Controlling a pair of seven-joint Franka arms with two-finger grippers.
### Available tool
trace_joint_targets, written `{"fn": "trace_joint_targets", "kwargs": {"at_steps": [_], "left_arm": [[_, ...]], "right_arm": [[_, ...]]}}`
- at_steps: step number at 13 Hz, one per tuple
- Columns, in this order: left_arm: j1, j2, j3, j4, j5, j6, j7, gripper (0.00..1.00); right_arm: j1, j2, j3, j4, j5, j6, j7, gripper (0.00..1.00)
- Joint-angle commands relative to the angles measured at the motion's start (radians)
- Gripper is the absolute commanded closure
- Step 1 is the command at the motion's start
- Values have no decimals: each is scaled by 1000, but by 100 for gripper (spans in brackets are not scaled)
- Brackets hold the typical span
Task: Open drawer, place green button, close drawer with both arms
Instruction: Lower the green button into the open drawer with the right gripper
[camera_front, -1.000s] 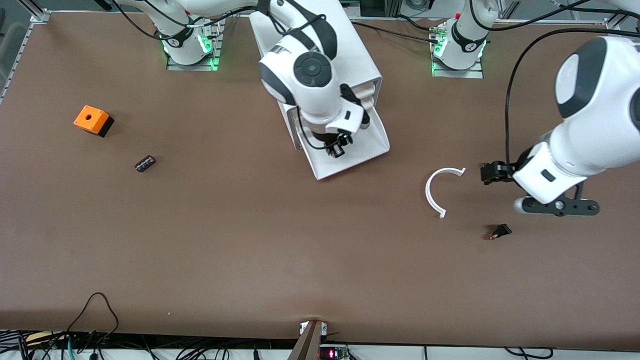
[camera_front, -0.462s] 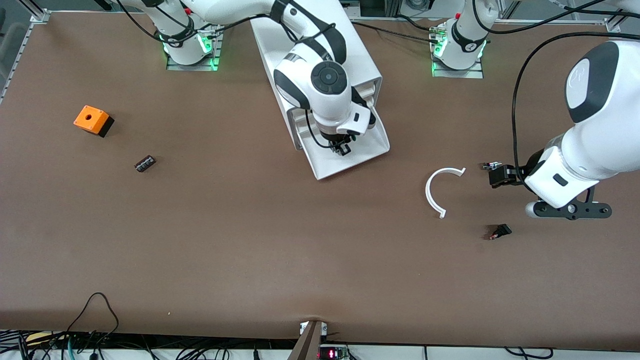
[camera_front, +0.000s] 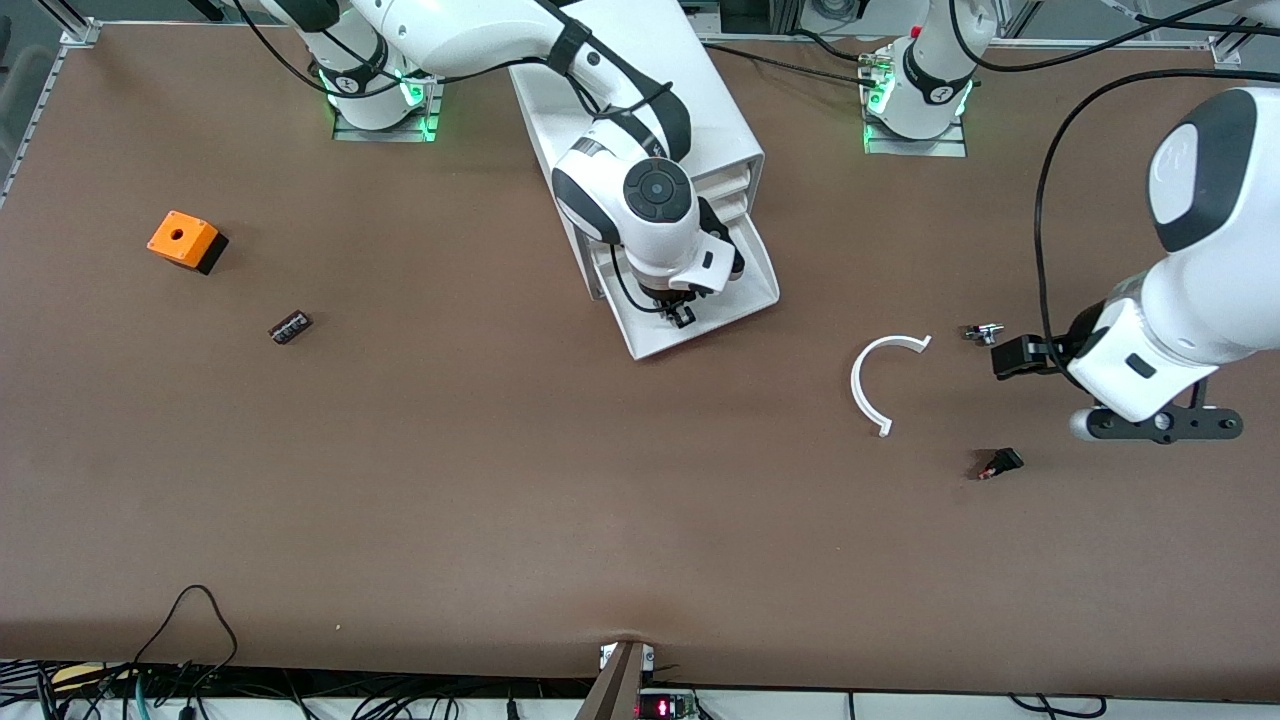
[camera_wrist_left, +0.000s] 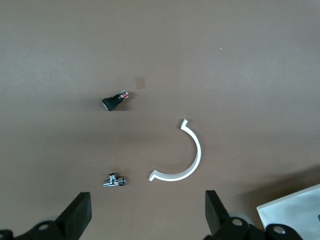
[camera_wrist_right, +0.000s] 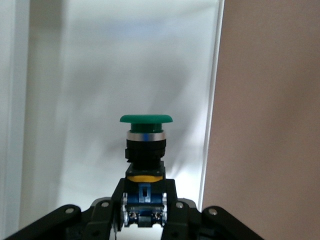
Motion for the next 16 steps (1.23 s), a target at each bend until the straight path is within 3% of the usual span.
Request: {"fn": "trace_joint_targets", "kwargs": {"at_steps": [1,4,8,9,10,11,13,16], "left_arm": [[20,6,-10,10,11,-6,-2,0],[20,6,-12,10,11,-6,-3,0],[20,5,-12,10,11,-9,-3,0],[20,5,-14,10,11,-9,-3,0],[20,5,-12,10,11,-9,-5,0],[20,5,-14,10,11,-10,-5,0],[20,5,-14,8,11,-12,-5,0],[22,5,-10,-10,-47,-14,-11,0]], "right_arm": [[31,21,0,13,-52,18,74,73],[40,37,0,13,-72,32,84,71],[43,38,0,13,-90,30,117,54],[47,37,0,13,-118,27,120,41],[52,32,0,14,-122,20,120,8],[51,28,0,16,-121,13,120,0],[46,5,-6,24,-115,-17,140,0],[37,1,0,155,-112,-112,169,0]]}}
